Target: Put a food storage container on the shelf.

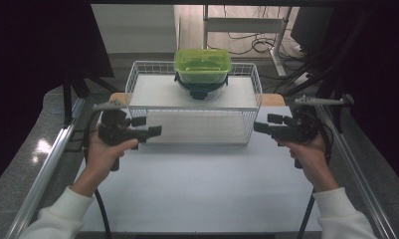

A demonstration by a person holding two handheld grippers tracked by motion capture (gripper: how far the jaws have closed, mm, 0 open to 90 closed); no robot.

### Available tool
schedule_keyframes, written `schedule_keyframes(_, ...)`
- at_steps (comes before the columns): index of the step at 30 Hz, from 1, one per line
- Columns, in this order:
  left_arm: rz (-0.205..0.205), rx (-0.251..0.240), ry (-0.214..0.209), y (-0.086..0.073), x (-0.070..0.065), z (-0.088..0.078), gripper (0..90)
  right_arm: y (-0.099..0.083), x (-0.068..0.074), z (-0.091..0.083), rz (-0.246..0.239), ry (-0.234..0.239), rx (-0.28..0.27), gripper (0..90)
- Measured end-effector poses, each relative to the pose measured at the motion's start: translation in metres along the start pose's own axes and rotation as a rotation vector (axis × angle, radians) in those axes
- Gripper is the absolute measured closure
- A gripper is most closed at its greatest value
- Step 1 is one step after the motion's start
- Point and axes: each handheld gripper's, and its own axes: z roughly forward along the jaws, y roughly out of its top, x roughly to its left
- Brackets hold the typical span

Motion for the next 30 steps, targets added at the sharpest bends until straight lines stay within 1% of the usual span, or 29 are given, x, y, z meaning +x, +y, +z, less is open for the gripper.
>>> schedule_keyframes(2,0.015,0.029,-0.007,-0.014,-0.003,0.002,22.8,-0.014,0.004,0.0,-0.018,-0.009,0.02,20.0)
schedule_keyframes(4,0.021,0.04,0.009,-0.029,-0.005,0.006,22.6,-0.027,0.008,0.001,-0.033,-0.016,0.044,19.1)
schedule_keyframes(5,0.027,0.058,0.014,-0.036,-0.005,0.009,22.5,-0.033,0.01,0.002,-0.035,-0.016,0.05,19.1)
schedule_keyframes(7,0.025,0.091,0.019,-0.052,-0.003,0.016,22.5,-0.045,0.015,0.004,-0.039,-0.003,0.06,18.6)
schedule_keyframes(9,0.013,0.11,0.016,-0.063,-0.002,0.02,22.3,-0.059,0.018,0.008,-0.037,0.005,0.073,18.7)
schedule_keyframes(11,0.007,0.124,0.022,-0.075,0.0,0.024,22.3,-0.074,0.021,0.013,-0.045,0.009,0.101,18.5)
schedule_keyframes(12,0.009,0.123,0.03,-0.08,0.001,0.026,22.3,-0.082,0.022,0.018,-0.044,0.012,0.115,18.5)
schedule_keyframes(13,-0.004,0.119,0.031,-0.084,0.002,0.027,22.4,-0.09,0.022,0.022,-0.041,0.017,0.132,18.1)
schedule_keyframes(16,-0.021,0.133,0.027,-0.096,0.005,0.033,22.4,-0.111,0.02,0.036,-0.011,0.026,0.158,18.1)
schedule_keyframes(17,-0.026,0.143,0.026,-0.099,0.005,0.036,22.4,-0.115,0.019,0.04,-0.006,0.027,0.181,17.7)
schedule_keyframes(18,-0.025,0.154,0.026,-0.101,0.005,0.038,22.2,-0.119,0.018,0.042,-0.01,0.022,0.197,17.6)
schedule_keyframes(20,-0.019,0.157,0.035,-0.103,0.005,0.039,22.1,-0.123,0.016,0.042,-0.008,0.015,0.2,17.8)
schedule_keyframes(21,-0.013,0.158,0.036,-0.103,0.004,0.039,22.0,-0.122,0.015,0.042,-0.004,0.018,0.198,17.8)
schedule_keyframes(23,-0.013,0.15,0.038,-0.103,0.004,0.039,21.9,-0.118,0.015,0.038,0.001,0.011,0.173,17.8)
schedule_keyframes(25,-0.009,0.155,0.041,-0.103,0.004,0.04,21.8,-0.115,0.016,0.035,-0.008,0.01,0.156,17.8)
schedule_keyframes(29,-0.005,0.157,0.052,-0.105,0.004,0.04,21.7,-0.117,0.018,0.035,-0.021,0.006,0.16,17.6)
schedule_keyframes(30,-0.005,0.156,0.057,-0.105,0.004,0.04,21.5,-0.118,0.018,0.035,-0.017,0.007,0.163,17.6)
